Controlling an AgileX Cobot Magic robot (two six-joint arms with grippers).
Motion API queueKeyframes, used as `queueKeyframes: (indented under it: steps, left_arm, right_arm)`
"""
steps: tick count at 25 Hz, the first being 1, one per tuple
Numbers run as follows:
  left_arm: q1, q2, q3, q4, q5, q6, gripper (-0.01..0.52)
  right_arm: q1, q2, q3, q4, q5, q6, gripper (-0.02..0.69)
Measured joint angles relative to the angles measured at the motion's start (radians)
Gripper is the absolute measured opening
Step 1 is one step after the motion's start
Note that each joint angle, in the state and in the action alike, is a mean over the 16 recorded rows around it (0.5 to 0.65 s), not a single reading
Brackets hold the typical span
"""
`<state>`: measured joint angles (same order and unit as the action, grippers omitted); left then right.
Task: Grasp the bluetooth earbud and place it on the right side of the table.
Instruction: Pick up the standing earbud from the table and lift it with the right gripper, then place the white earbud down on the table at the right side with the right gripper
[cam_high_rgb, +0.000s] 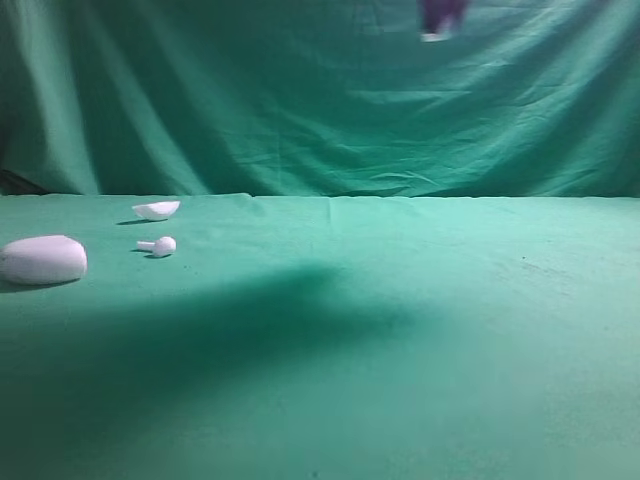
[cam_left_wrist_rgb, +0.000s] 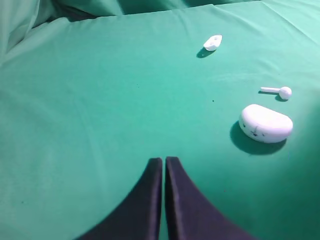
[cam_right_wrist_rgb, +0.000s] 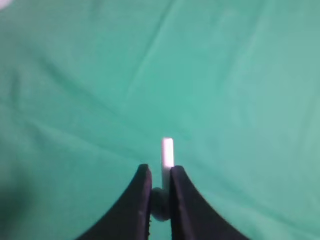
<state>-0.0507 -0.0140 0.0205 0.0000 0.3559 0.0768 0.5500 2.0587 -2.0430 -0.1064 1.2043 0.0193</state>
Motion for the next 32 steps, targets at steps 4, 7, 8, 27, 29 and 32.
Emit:
queueKeyframes:
  steps: [4,7,8,27,29,32]
  left_arm:
    - [0.000,0.000,0.000,0.000,0.000,0.000,0.000]
    - [0.000,0.000,0.000,0.000,0.000,0.000,0.000]
    - [0.000,0.000,0.000,0.000,0.000,0.000,0.000]
    - [0.000,0.000,0.000,0.000,0.000,0.000,0.000]
    - [0.000,0.000,0.000,0.000,0.000,0.000,0.000]
    - [0.000,0.000,0.000,0.000,0.000,0.000,0.000]
  right_arm:
    - [-0.084,-0.160,0.219,-0.019,-0.047,0.021,0.090]
    - [-0.148,-0.277,0.419,-0.023,-0.116,0.025,0.090]
    - [-0.168,-0.312,0.486,-0.023,-0.144,0.026,0.090]
    - [-0.299,-0.377,1.117,-0.022,-0.648,0.030,0.090]
    - [-0.299,-0.358,1.117,-0.022,-0.666,0.030,0.090]
    - [-0.299,-0.335,1.117,-0.022,-0.684,0.031,0.090]
